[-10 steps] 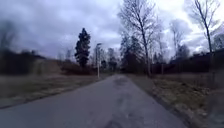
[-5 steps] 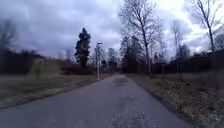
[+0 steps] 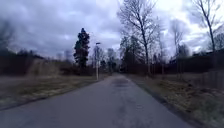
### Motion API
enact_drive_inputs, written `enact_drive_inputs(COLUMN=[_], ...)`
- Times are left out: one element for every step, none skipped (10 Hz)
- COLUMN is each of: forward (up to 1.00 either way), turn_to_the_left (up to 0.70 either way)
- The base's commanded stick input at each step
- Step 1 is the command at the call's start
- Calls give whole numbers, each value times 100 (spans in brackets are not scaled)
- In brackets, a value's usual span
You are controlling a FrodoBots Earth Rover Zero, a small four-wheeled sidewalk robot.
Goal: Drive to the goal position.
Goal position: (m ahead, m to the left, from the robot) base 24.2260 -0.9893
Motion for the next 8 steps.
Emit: enact_drive_inputs(forward=[50, 50, 50, 50, 50, 50, 50, 50], turn_to_the_left=[0, 0, 0, 0, 0, 0, 0, 0])
